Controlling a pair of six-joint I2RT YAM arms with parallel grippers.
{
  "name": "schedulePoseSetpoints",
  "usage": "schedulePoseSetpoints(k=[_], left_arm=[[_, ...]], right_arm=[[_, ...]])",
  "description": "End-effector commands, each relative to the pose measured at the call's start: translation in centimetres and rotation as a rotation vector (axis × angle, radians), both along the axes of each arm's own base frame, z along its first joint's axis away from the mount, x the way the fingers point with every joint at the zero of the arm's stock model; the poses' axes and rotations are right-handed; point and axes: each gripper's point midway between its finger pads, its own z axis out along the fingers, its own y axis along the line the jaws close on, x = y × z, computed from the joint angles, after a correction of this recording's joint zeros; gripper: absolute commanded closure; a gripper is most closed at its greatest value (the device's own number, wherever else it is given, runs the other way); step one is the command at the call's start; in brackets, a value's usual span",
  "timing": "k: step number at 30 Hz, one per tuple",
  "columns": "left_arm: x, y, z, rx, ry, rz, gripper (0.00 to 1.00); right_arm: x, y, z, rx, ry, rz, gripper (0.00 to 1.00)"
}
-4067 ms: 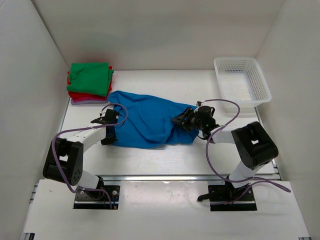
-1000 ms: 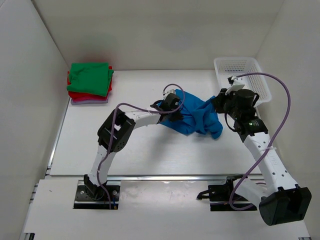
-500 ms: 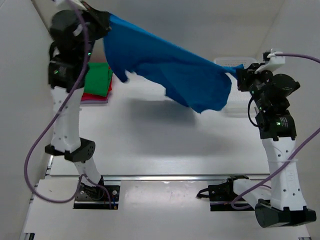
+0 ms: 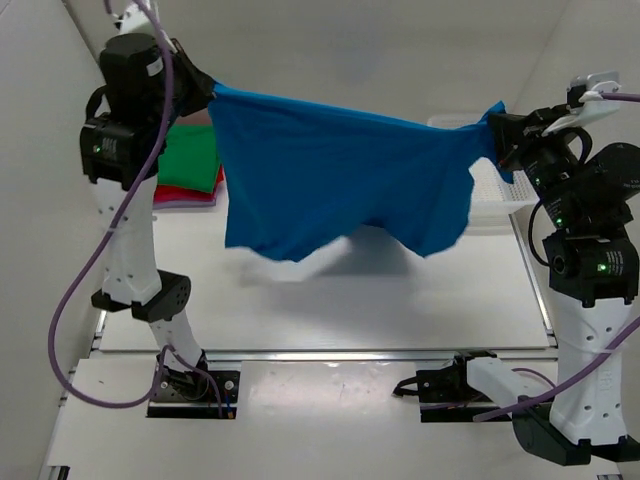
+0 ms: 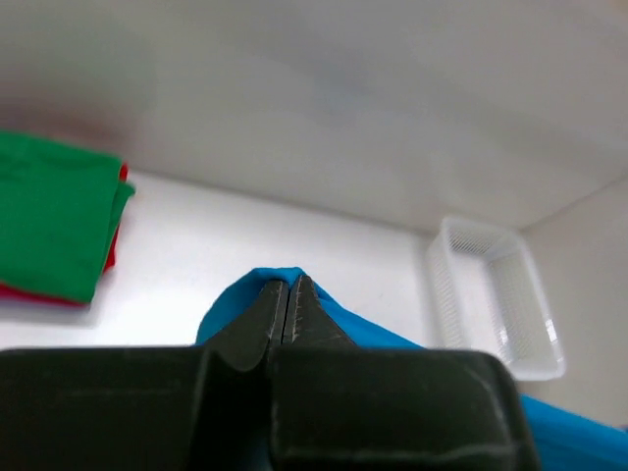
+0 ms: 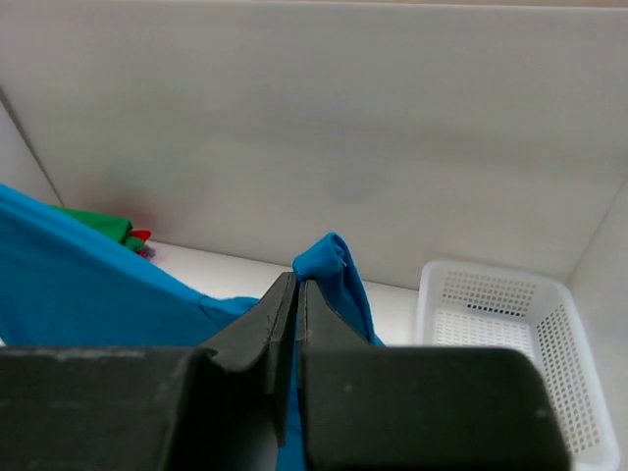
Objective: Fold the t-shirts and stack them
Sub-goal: Flatten out the tshirt
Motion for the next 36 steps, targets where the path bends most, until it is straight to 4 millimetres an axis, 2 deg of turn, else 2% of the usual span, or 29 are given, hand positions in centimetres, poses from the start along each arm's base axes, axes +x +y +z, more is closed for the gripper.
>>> schedulePoseSetpoints(k=[1,2,4,5,6,8,9,11,13,14,15,17,19,20,21,22,23,24,25,26,27,29,30,31,32,33,34,36], left_arm=[[1.2,1.0,-3.9,0.059,0.129,0.048,1.00],[1.6,1.3,-3.6,0.055,0.114,0.057,1.00],[4.4,0.7,-5.5,0.056,0.149,0.025,1.00],[6.1,1.1,-6.0,0.036,0.150,0.036,1.00],[7.0,1.1,-6.7,0.033,0.163,0.027,1.00],[10.6,2.0,-8.4,-0.001,0.167,0.043,1.00],[11.5,2.4,-8.8,-0.018,0.169,0.042,1.00],[14.5,2.5,-9.7,-0.024,0.139,0.049,1.00],[16.3,2.4,-9.0,-0.037,0.078,0.027,1.00],[17.4,2.7,-6.3,-0.111,-0.032,-0.038,1.00],[17.2,2.9,-5.7,-0.122,-0.048,-0.047,1.00],[15.4,4.1,-3.0,-0.105,-0.107,-0.040,1.00],[14.0,4.8,-2.1,-0.069,-0.113,-0.011,1.00],[13.3,4.9,-2.4,-0.043,-0.095,-0.008,1.00],[13.0,4.8,-3.7,-0.021,-0.045,-0.001,1.00],[12.8,4.3,-4.3,0.001,-0.022,-0.002,1.00],[12.9,3.9,-6.1,0.015,0.042,-0.009,1.00],[13.0,3.3,-9.5,0.050,0.151,-0.009,1.00],[12.8,2.4,-10.9,0.075,0.198,-0.014,1.00],[12.6,3.2,-13.9,0.114,0.305,0.037,1.00],[12.0,1.9,-16.4,0.137,0.394,0.025,1.00],[11.4,1.8,-19.9,0.166,0.515,0.060,1.00],[10.9,2.0,-21.8,0.168,0.586,0.070,1.00],[10.9,2.3,-23.1,0.175,0.628,0.067,1.00],[10.0,2.4,-26.1,0.189,0.729,0.047,1.00],[8.5,3.1,-29.5,0.207,0.848,0.043,1.00],[7.9,3.2,-31.0,0.215,0.888,0.022,1.00],[3.6,3.9,-36.9,0.257,1.032,0.013,1.00]], right_arm=[[2.3,0.5,-1.7,-0.014,0.057,0.041,1.00],[3.1,0.5,-2.3,-0.010,0.079,0.043,1.00],[6.4,1.0,-4.7,-0.009,0.149,0.076,1.00],[7.2,1.2,-5.0,-0.018,0.158,0.078,1.00],[9.3,1.3,-5.8,-0.039,0.177,0.087,1.00],[14.4,1.6,-7.5,-0.061,0.244,0.090,1.00],[15.4,1.5,-7.5,-0.068,0.246,0.091,1.00],[18.8,1.5,-8.2,-0.115,0.239,0.058,1.00],[22.0,0.8,-6.1,-0.152,0.168,0.004,1.00],[23.1,0.0,-0.7,-0.142,0.046,-0.023,1.00],[22.3,-0.6,0.7,-0.124,0.005,-0.023,1.00],[19.7,-1.1,3.7,-0.128,-0.065,-0.021,1.00],[18.5,-0.5,3.6,-0.108,-0.054,0.016,1.00],[18.2,-1.2,2.4,-0.100,-0.017,0.019,1.00],[18.0,-1.2,1.6,-0.095,0.002,0.022,1.00],[18.3,-1.1,-0.9,-0.094,0.055,0.021,1.00],[18.3,-0.4,-4.2,-0.089,0.122,0.034,1.00],[18.3,-0.8,-5.5,-0.096,0.142,0.018,0.99],[18.2,0.3,-9.1,-0.106,0.206,0.032,1.00],[17.6,1.0,-12.4,-0.106,0.274,0.045,1.00],[16.9,1.2,-13.5,-0.103,0.292,0.052,1.00],[15.6,2.5,-20.5,-0.108,0.441,0.080,1.00],[14.8,2.3,-21.3,-0.108,0.452,0.072,1.00],[13.9,2.9,-24.3,-0.081,0.520,0.067,1.00],[12.7,3.0,-26.7,-0.069,0.584,0.067,1.00],[11.7,3.0,-27.7,-0.057,0.612,0.062,1.00],[10.7,3.6,-29.5,-0.031,0.664,0.083,1.00],[7.8,4.0,-33.8,-0.005,0.783,0.086,1.00]])
